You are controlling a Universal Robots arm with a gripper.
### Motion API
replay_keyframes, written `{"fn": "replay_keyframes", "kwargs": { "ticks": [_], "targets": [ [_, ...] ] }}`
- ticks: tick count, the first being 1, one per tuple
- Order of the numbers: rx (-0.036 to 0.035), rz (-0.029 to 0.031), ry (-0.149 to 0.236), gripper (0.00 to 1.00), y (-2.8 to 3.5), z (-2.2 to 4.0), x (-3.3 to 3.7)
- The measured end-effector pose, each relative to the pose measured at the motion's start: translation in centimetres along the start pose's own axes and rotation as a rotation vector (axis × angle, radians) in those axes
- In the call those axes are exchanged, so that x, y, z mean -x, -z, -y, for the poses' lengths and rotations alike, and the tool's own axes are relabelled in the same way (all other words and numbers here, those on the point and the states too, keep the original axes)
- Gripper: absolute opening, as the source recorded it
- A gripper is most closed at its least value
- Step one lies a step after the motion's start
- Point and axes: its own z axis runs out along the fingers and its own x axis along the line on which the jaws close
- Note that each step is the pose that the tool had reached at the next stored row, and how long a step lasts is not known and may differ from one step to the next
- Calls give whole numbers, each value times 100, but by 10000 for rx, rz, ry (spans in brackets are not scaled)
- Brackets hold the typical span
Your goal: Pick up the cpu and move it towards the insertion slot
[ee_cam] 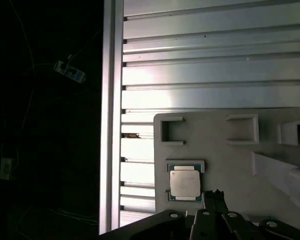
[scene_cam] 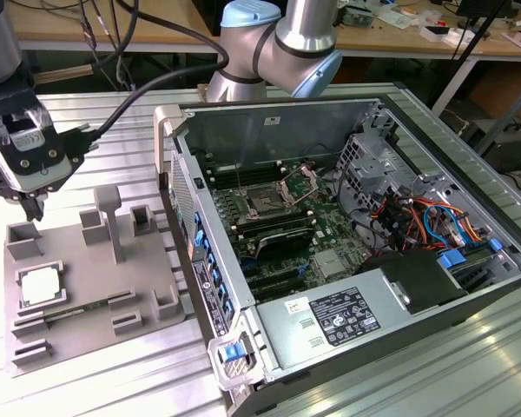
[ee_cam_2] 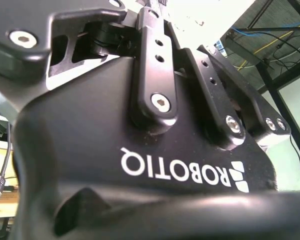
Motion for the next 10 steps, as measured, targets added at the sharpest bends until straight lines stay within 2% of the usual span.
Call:
{"fn": "replay_keyframes", "kwargs": {
  "ticks": [10],
  "targets": [
    [0,-1,0,11,-23,5,0]
  ]
}}
